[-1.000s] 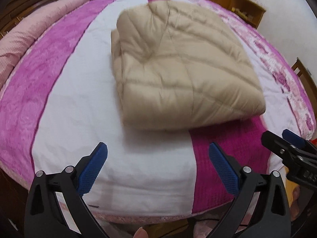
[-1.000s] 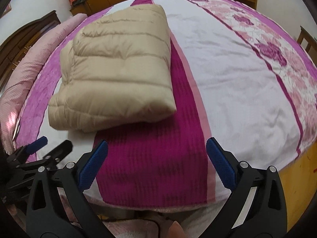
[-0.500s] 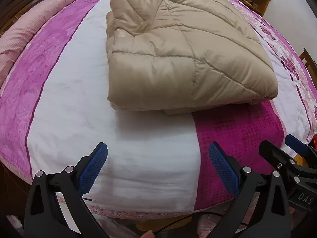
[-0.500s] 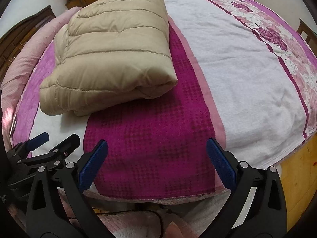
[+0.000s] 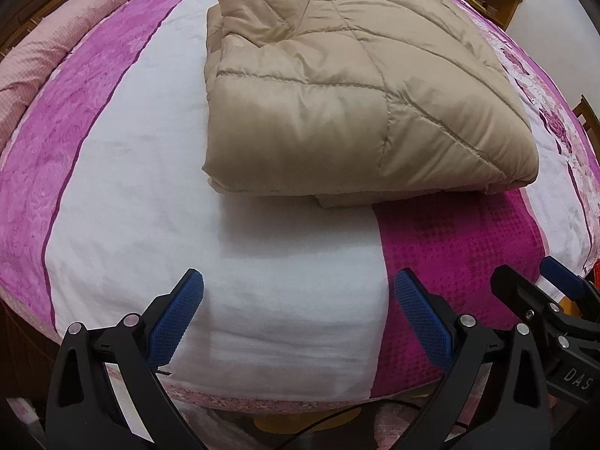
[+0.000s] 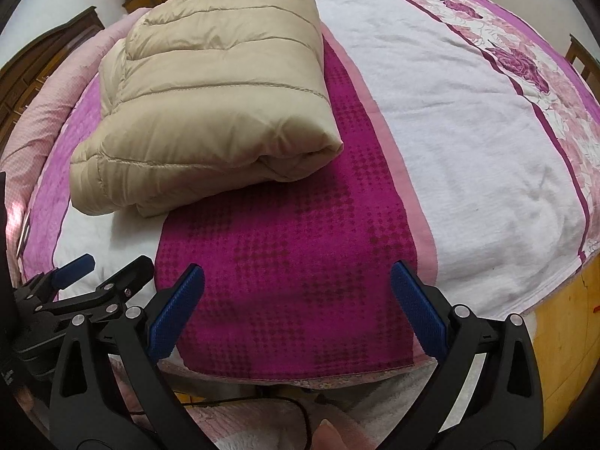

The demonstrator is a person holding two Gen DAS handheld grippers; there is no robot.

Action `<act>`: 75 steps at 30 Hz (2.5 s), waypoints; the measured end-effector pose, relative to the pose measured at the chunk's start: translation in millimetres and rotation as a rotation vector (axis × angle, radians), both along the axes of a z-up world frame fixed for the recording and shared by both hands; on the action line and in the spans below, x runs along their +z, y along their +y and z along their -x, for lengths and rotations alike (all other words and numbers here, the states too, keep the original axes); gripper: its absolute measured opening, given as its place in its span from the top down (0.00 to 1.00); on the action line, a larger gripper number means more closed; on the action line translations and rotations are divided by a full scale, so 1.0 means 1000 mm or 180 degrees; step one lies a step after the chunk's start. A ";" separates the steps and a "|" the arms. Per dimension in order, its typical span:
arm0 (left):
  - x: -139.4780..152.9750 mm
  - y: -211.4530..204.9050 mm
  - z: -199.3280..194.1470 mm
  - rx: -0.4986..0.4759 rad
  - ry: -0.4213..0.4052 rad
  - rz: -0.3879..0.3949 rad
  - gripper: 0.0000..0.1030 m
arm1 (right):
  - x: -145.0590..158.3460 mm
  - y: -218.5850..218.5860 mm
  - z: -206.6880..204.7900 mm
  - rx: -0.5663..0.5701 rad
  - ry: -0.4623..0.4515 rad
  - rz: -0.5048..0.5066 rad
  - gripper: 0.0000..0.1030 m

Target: Fold large clothes

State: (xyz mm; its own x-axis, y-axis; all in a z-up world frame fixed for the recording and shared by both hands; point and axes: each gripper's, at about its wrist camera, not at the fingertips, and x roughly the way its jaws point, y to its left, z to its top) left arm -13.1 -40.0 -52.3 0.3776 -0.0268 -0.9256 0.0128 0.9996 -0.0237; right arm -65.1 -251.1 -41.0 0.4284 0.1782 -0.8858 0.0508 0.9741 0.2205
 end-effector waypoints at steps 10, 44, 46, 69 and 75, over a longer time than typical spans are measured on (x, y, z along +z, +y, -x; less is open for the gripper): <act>0.000 0.005 -0.003 0.0058 0.0017 0.0074 0.05 | 0.000 0.002 0.001 0.0007 -0.0013 0.0019 0.04; -0.001 0.009 -0.001 0.0066 0.0015 0.0083 0.05 | 0.002 0.004 0.001 0.0018 -0.0013 0.0041 0.04; -0.001 0.009 -0.001 0.0066 0.0015 0.0085 0.05 | 0.002 0.004 0.001 0.0019 -0.0012 0.0041 0.04; 0.000 0.010 0.000 0.0060 0.0019 0.0072 0.05 | 0.002 0.004 0.001 0.0020 -0.0014 0.0044 0.04; 0.000 0.010 -0.001 0.0058 0.0019 0.0069 0.05 | 0.002 0.004 0.002 0.0018 -0.0013 0.0041 0.04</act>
